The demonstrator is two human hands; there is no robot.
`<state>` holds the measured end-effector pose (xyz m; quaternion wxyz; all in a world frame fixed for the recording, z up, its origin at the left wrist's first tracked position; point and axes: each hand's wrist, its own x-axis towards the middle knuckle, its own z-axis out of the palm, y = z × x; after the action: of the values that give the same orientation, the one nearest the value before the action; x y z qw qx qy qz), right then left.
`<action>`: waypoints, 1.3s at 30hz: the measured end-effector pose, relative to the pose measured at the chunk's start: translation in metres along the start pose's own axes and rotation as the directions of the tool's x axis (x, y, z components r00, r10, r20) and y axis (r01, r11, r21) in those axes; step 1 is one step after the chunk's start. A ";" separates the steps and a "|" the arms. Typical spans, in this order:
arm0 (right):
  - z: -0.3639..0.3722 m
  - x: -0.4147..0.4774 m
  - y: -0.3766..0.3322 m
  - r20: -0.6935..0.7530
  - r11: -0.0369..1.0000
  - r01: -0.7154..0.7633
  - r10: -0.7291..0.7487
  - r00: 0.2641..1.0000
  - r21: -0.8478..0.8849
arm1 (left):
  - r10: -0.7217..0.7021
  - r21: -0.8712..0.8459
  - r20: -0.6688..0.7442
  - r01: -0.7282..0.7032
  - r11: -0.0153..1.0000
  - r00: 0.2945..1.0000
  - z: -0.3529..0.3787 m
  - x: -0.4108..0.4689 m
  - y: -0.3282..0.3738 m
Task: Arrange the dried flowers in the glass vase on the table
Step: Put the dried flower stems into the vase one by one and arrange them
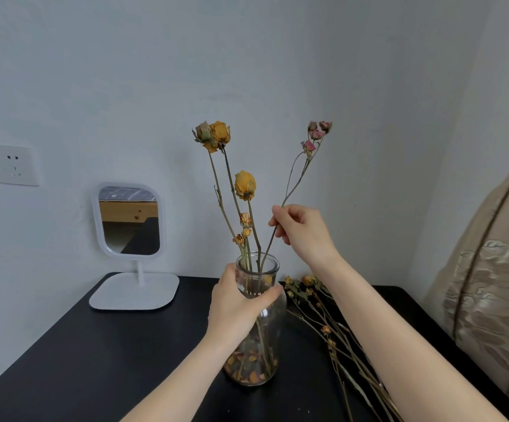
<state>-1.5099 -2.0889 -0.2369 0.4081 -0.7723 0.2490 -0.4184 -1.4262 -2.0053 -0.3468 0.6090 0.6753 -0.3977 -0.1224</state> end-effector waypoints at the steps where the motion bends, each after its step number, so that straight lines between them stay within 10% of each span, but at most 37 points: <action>1: 0.001 0.001 0.002 0.000 1.000 -0.006 0.006 1.000 -0.009 | -0.007 -0.004 -0.003 0.007 1.000 1.000 0.000 0.000 -0.003; 25: 0.000 0.002 0.012 0.047 0.996 -0.068 0.065 0.997 0.060 | -0.043 0.179 -0.278 0.096 0.979 0.960 0.016 -0.006 0.004; 31: -0.027 -0.013 0.034 0.027 0.990 -0.102 0.100 0.995 0.094 | 0.144 0.148 -0.358 -0.096 0.984 0.923 -0.001 -0.033 -0.003; 39: -0.083 -0.054 0.122 -0.021 0.919 -0.349 0.352 0.936 -0.181 | 0.346 0.250 0.169 -0.380 0.891 0.923 0.039 -0.097 -0.022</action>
<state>-1.6137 -2.1510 -0.3368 0.4056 -0.7517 0.4178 -0.3095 -1.5056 -1.9683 -0.4069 0.4954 0.6591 -0.5658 0.0103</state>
